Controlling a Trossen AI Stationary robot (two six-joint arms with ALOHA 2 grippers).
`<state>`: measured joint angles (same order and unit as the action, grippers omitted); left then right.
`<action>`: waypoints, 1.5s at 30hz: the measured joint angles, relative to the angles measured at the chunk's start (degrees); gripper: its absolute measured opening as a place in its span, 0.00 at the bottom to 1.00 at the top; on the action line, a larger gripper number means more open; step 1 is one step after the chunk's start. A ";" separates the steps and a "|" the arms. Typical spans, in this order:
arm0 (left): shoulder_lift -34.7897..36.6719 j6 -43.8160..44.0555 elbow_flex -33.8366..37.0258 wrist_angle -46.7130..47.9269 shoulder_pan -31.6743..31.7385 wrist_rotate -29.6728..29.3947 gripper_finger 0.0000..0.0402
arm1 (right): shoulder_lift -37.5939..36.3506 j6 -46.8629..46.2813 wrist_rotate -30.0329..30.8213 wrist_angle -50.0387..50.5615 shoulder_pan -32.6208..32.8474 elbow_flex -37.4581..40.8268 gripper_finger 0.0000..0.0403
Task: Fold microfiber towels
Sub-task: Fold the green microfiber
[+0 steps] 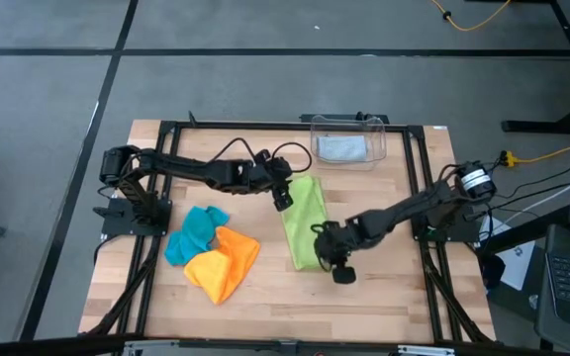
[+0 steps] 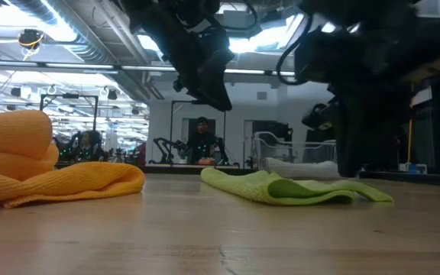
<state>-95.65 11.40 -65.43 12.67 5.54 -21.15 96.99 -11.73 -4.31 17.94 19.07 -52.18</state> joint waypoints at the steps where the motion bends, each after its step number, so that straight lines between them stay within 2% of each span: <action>1: -0.01 0.00 -0.02 -0.02 0.02 0.84 0.25 | 0.07 0.02 1.68 -0.03 0.95 0.01 0.05; 5: -0.01 0.00 -0.02 0.06 -0.41 3.96 0.25 | 0.46 0.01 7.15 -1.05 3.85 0.02 0.05; 9: -0.01 0.00 -0.01 0.22 -1.33 4.22 0.25 | 0.44 -0.98 13.19 -1.67 4.91 0.02 0.05; 12: -0.01 -0.02 0.00 0.31 -1.92 4.18 0.25 | 0.44 -0.01 12.83 -2.62 5.01 0.02 0.05; 15: -0.01 -0.02 0.00 0.53 -2.31 4.18 0.25 | 0.44 -0.08 9.41 -4.22 5.01 0.02 0.07; 18: -0.01 -0.02 0.00 0.56 -2.35 4.16 0.25 | 0.42 0.37 7.87 -4.93 5.03 0.02 0.14; 22: -0.01 -0.02 0.00 0.59 -2.34 4.14 0.25 | 0.57 0.51 7.88 -5.93 5.02 0.02 0.28; 28: -0.01 -0.02 -0.01 0.97 -2.36 4.14 0.25 | 4.71 2.24 7.27 -8.62 4.85 0.00 0.48; 32: -0.01 -0.03 -0.02 1.21 -2.36 4.13 0.25 | 6.58 4.73 10.33 -8.81 4.95 -0.02 0.56; 37: -0.03 -0.04 -0.01 1.58 -2.36 4.12 0.25 | 6.86 4.53 15.52 -8.27 5.04 -0.16 0.56; 45: -0.03 -0.06 0.00 1.94 -2.36 4.11 0.25 | 6.84 4.37 19.99 -3.87 5.34 -0.29 0.48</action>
<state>-95.68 11.34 -65.43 14.61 3.18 -17.04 103.83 -7.35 15.68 14.07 24.41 -52.47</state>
